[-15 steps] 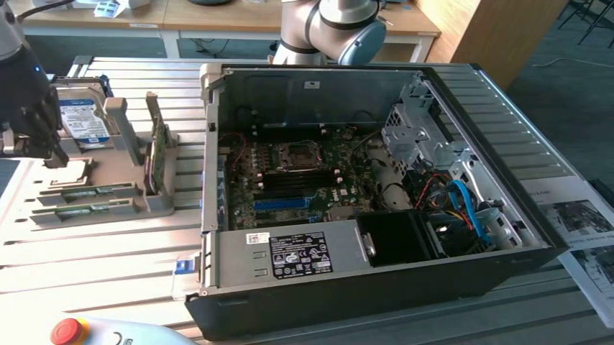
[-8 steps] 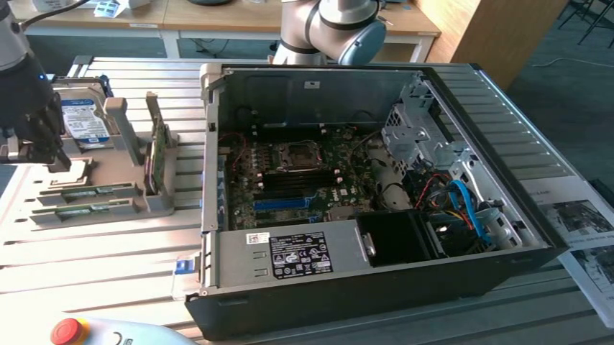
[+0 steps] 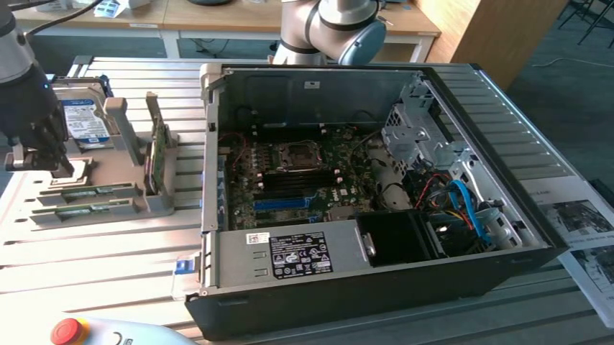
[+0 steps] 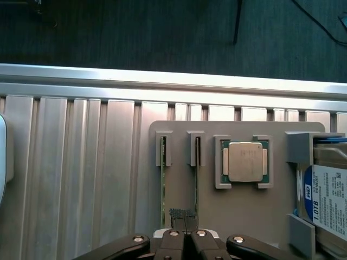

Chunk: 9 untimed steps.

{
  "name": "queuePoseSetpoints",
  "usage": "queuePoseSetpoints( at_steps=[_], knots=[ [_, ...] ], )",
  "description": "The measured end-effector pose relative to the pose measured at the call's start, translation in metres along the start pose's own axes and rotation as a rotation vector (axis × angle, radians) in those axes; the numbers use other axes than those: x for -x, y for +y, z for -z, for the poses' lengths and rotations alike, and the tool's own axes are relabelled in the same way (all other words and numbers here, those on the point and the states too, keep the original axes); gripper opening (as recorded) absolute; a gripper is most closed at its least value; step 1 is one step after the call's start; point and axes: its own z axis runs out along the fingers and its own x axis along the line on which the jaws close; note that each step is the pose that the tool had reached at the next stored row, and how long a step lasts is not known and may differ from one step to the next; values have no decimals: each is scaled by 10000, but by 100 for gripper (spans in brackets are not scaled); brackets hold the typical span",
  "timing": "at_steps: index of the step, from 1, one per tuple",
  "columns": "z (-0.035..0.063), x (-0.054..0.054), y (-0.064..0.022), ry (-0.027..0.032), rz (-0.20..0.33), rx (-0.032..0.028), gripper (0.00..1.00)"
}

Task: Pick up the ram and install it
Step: 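Pick up the ram and move it above insertion slot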

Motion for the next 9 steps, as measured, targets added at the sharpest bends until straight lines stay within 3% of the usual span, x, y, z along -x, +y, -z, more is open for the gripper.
queuePoseSetpoints(
  at_steps=[9],
  knots=[
    [-133,-7,1,0,1,0,11]
  ],
)
